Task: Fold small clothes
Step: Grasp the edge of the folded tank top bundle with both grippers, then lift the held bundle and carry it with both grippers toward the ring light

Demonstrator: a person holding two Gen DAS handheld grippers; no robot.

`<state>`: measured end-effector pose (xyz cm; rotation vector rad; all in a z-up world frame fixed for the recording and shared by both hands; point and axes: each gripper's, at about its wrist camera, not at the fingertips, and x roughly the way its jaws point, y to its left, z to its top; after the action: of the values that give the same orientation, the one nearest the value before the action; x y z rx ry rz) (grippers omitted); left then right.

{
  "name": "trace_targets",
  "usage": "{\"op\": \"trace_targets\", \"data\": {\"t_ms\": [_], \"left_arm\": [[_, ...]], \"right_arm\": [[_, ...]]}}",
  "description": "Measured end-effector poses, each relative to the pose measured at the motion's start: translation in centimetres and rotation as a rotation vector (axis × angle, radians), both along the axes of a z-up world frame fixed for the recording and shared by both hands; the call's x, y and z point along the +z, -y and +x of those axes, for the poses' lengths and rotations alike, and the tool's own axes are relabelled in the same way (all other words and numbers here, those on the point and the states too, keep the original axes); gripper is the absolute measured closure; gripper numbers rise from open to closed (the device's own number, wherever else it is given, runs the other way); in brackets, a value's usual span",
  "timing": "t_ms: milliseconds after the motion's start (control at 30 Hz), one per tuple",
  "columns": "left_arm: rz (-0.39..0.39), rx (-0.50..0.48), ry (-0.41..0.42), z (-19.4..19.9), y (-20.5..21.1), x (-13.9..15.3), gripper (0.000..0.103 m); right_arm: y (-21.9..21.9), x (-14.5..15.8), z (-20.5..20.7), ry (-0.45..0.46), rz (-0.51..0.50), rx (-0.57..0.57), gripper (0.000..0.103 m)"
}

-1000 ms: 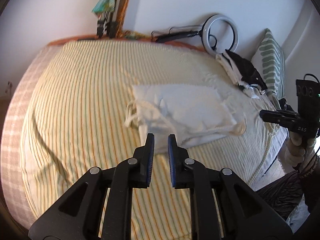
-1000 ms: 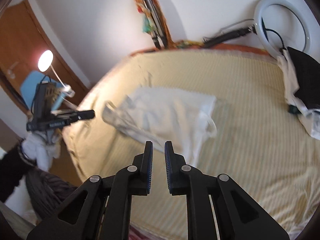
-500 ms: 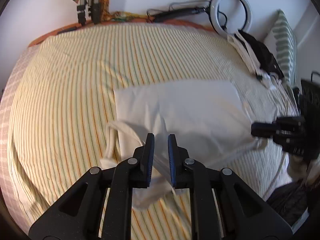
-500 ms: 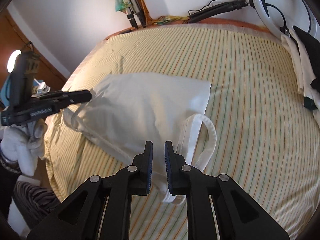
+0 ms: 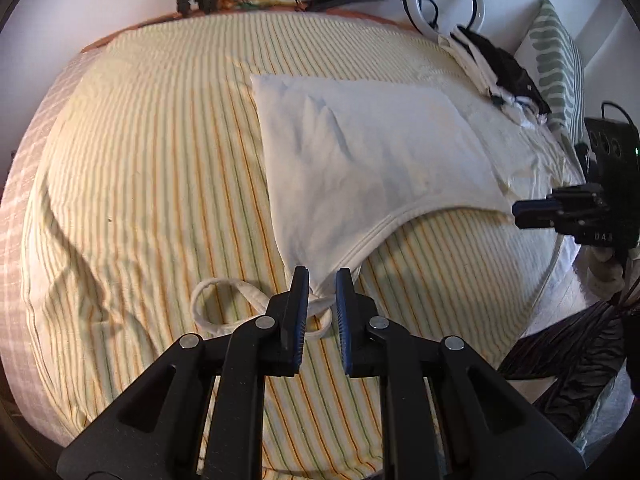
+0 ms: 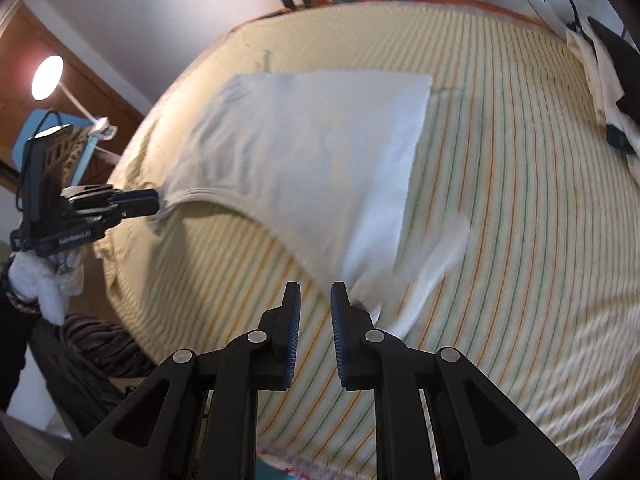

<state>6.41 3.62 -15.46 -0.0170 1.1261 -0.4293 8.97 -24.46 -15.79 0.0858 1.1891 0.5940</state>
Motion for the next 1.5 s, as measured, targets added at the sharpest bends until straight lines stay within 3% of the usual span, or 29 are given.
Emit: {"op": "trace_targets", "data": {"t_ms": [100,233,333,500,667,867,1100,1200,1333,1500], "left_arm": [[-0.05,0.045,0.025,0.5,-1.0,1.2,0.091],[-0.148,0.127,0.023,2.6,-2.3,1.7,0.087],[-0.2,0.182,-0.02,5.1,-2.7,0.8,0.07],[-0.322,0.267,-0.096,7.7,-4.0,-1.1,0.068],[-0.398,0.301,-0.131,9.6,-4.9,-2.2,0.068],[-0.411,0.303,-0.169,10.7,-4.4,-3.7,0.068],[-0.42,0.294,-0.152,11.3,-3.8,-4.2,0.069],[-0.416,0.3,-0.15,11.7,-3.6,-4.4,0.08],[-0.395,0.289,-0.135,11.9,-2.9,-4.3,0.093],[-0.293,0.257,-0.059,11.2,-1.7,-3.2,0.097]], "right_arm": [[0.6,1.3,0.1,0.054,0.042,-0.007,0.07],[2.4,2.4,1.4,0.086,0.152,-0.063,0.07],[3.8,2.0,3.3,0.095,0.153,-0.144,0.07],[5.8,-1.2,6.0,-0.024,0.243,-0.231,0.07],[6.2,-2.2,6.5,-0.057,0.271,-0.255,0.07],[5.5,-2.7,7.0,-0.076,0.276,-0.255,0.07],[5.2,-3.5,8.1,-0.091,0.346,-0.279,0.07],[5.4,-3.7,8.2,-0.097,0.375,-0.296,0.071],[4.9,-3.9,8.8,-0.101,0.377,-0.3,0.083],[3.8,-3.5,9.0,-0.078,0.328,-0.279,0.095]]}}
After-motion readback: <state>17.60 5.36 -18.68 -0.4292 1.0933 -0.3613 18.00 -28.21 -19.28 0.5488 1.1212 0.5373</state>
